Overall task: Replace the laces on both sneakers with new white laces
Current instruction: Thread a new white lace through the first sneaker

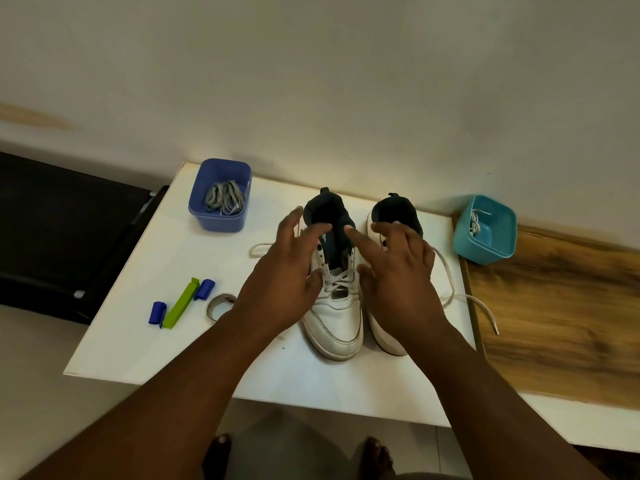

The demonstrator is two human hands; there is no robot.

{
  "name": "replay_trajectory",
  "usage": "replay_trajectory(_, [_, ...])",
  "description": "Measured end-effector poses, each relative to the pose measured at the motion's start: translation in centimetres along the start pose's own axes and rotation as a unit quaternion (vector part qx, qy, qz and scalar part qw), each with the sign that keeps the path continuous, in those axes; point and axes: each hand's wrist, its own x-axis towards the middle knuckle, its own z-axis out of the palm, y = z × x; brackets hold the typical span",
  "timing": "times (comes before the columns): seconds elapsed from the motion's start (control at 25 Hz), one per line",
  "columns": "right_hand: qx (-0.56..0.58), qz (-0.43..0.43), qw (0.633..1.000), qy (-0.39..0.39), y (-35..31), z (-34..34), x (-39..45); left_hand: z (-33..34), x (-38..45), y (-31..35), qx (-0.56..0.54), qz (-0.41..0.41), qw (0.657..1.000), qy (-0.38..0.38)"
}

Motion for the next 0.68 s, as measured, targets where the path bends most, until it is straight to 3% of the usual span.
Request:
replay_trajectory(0.12, [-0.03, -0.025, 0.999, -0.016, -0.1, 0.7, 0.2, -0.4, -0.1, 0.0, 0.01, -0.099, 0.995, -0.01])
replay_trajectory(0.32, [-0.025, -0.034, 0.999, -0.025, 0.1, 1.0, 0.3, -0.1, -0.3, 0.1, 0.018, -0.05, 0.997, -0.047])
replay_trajectory(0.68, [0.005, -0.016, 1.0, -0.02, 0.2, 0.7, 0.1, -1.3, -0.2, -0.4, 0.007, -0.064, 0.991, -0.118])
